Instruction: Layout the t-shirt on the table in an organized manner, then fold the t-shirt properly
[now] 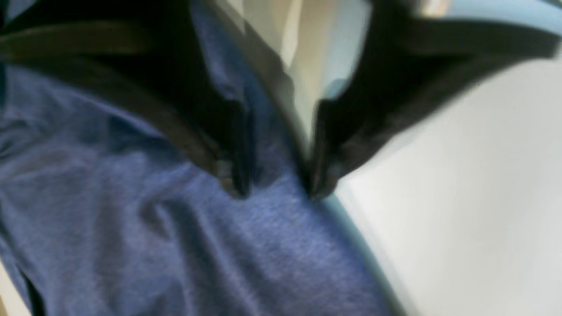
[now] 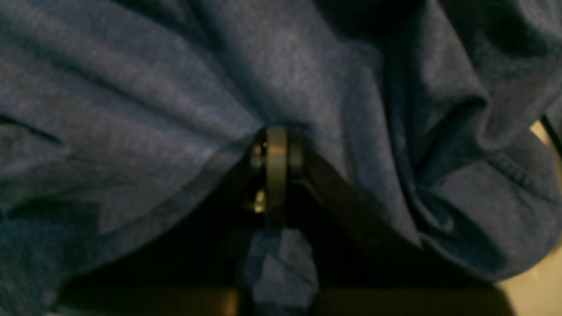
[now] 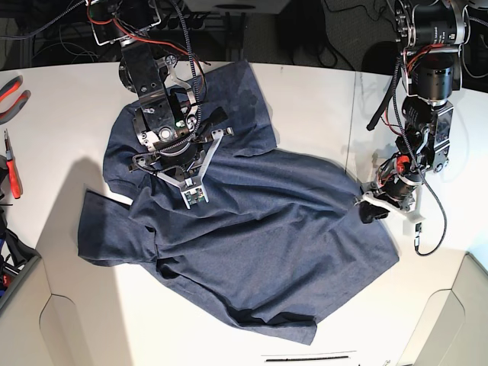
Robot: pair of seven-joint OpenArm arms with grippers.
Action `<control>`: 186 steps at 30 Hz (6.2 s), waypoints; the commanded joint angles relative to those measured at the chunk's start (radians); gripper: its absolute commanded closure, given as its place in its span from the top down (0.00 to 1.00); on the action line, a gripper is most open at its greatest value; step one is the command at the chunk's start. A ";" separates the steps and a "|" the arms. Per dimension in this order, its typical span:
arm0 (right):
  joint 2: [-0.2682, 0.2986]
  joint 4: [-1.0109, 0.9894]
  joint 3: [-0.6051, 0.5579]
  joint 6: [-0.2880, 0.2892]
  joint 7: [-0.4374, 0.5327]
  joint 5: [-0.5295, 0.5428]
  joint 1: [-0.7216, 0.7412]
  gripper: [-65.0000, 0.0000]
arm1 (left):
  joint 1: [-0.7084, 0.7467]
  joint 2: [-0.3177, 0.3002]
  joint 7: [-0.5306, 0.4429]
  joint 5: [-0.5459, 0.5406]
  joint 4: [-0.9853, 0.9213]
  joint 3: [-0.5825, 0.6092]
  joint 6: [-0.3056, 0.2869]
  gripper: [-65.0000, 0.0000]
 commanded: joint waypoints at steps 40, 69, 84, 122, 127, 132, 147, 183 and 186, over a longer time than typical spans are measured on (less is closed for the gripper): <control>0.000 0.003 0.004 -0.007 -0.036 -0.006 0.005 0.00 | -0.286 0.206 -0.115 0.319 0.013 0.541 -0.294 0.00; -0.028 0.002 0.005 -0.007 -0.002 -0.007 -0.027 0.00 | -0.423 0.359 -0.096 0.317 0.014 0.819 -0.327 0.29; -0.028 0.002 0.005 -0.008 0.009 -0.011 -0.028 0.00 | -0.401 0.210 -0.059 0.148 0.048 0.447 -0.230 0.30; -0.028 0.002 0.005 -0.008 0.031 -0.010 -0.028 0.00 | -0.366 0.349 -0.223 0.266 -0.250 0.370 -0.012 0.30; -0.028 0.002 0.005 -0.008 0.032 -0.010 -0.028 0.00 | -0.365 0.377 -0.175 0.262 -0.250 0.417 -0.069 0.30; -0.028 0.002 0.005 -0.008 0.031 -0.010 -0.028 0.00 | -0.362 0.391 -0.108 0.195 -0.250 0.554 -0.186 0.30; -0.028 0.003 0.005 -0.007 0.031 -0.010 -0.032 0.00 | -0.368 0.369 -0.137 0.167 -0.191 0.479 -0.217 0.30; -0.026 0.002 0.008 -0.019 0.030 -0.016 -0.032 0.00 | -0.307 0.405 -0.116 0.077 -0.199 0.510 -0.103 0.45; -0.022 0.002 0.020 -0.018 0.031 -0.017 -0.034 0.00 | -0.308 0.404 -0.130 0.079 -0.199 0.557 -0.013 0.45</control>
